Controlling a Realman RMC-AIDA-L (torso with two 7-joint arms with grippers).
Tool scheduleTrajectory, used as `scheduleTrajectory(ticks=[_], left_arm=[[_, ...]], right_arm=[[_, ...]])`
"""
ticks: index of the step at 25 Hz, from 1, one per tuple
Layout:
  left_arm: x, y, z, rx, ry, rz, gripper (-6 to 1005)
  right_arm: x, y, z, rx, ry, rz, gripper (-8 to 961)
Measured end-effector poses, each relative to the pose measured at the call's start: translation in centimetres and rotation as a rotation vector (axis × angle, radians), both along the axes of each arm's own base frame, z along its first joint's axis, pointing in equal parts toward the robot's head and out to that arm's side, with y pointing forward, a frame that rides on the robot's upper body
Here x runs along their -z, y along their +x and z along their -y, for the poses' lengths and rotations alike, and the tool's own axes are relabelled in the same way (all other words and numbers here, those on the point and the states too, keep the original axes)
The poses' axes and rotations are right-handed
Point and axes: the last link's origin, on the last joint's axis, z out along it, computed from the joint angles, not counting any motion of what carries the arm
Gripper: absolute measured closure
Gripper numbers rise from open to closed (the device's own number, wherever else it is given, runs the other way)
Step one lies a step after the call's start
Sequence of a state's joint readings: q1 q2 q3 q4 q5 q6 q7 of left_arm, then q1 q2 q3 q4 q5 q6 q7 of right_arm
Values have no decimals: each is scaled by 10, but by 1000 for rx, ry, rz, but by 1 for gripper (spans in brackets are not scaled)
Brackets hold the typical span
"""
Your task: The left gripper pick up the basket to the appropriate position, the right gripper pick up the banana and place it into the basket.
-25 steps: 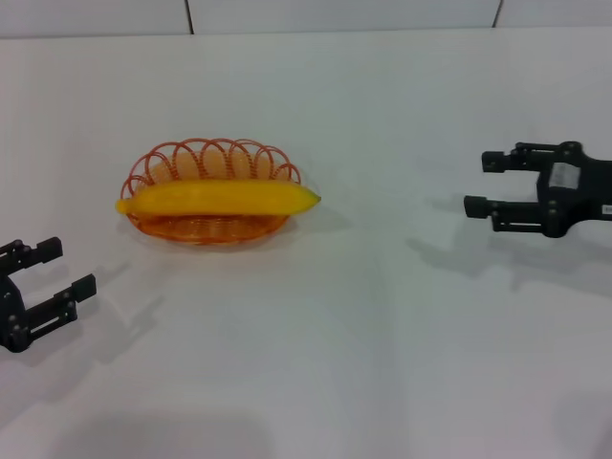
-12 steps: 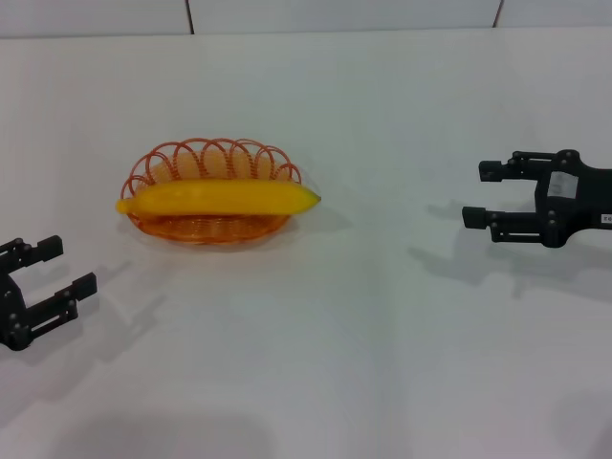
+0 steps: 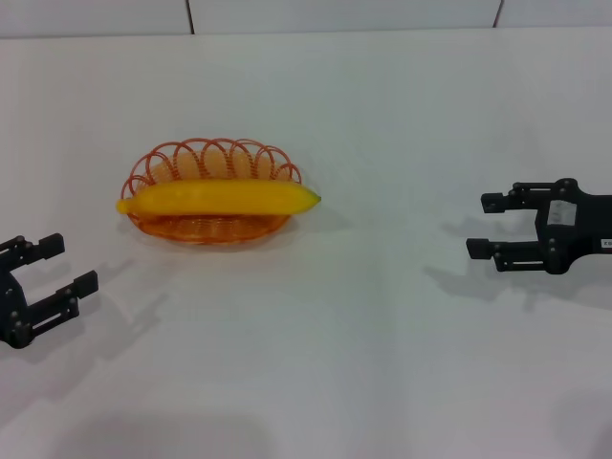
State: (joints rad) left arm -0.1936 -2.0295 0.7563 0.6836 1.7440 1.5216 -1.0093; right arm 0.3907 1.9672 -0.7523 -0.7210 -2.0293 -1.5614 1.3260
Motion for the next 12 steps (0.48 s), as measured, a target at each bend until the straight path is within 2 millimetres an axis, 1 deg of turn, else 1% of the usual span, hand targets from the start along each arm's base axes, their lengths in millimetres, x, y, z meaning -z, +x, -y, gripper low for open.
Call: scheduleTrajectory(ticks=[12], left_arm=[[1,0,0,5,1,-4,342]], right_arm=[[1,-1,0,-2,-5,-1,221]])
